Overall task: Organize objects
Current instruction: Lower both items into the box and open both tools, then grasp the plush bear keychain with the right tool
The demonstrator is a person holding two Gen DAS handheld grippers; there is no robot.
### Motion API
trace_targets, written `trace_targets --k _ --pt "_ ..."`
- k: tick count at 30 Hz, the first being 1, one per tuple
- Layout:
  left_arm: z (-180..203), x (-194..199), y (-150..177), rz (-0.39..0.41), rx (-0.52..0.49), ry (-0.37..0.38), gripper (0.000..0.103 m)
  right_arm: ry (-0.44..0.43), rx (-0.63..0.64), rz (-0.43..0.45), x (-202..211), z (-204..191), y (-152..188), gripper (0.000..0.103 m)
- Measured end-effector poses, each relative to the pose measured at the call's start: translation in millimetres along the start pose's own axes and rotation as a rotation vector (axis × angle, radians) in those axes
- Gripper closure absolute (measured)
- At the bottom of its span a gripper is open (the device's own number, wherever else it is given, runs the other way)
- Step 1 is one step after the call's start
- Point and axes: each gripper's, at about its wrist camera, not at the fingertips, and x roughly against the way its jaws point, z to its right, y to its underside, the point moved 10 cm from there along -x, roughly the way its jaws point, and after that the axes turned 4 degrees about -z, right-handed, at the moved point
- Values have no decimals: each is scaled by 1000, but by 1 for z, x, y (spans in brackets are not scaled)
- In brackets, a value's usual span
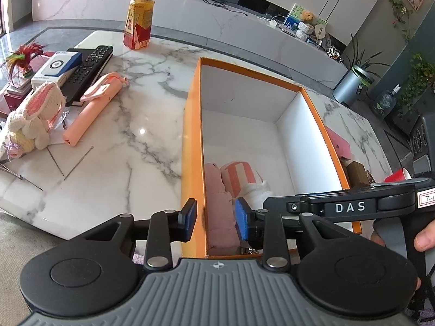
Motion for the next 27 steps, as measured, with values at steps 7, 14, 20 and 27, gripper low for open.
trace_targets --k 7,14,20,27 --pt "37 29 -18 106 -113 4 60 -12 18 114 52 5 3 40" --pt "130 27 -12 114 -330 118 60 85 7 201 107 60 24 44" --pt "203 -7 4 61 -482 193 60 266 -9 193 129 139 52 45" --pt "249 -58 25 -73 -555 187 60 434 51 114 139 224 81 47"
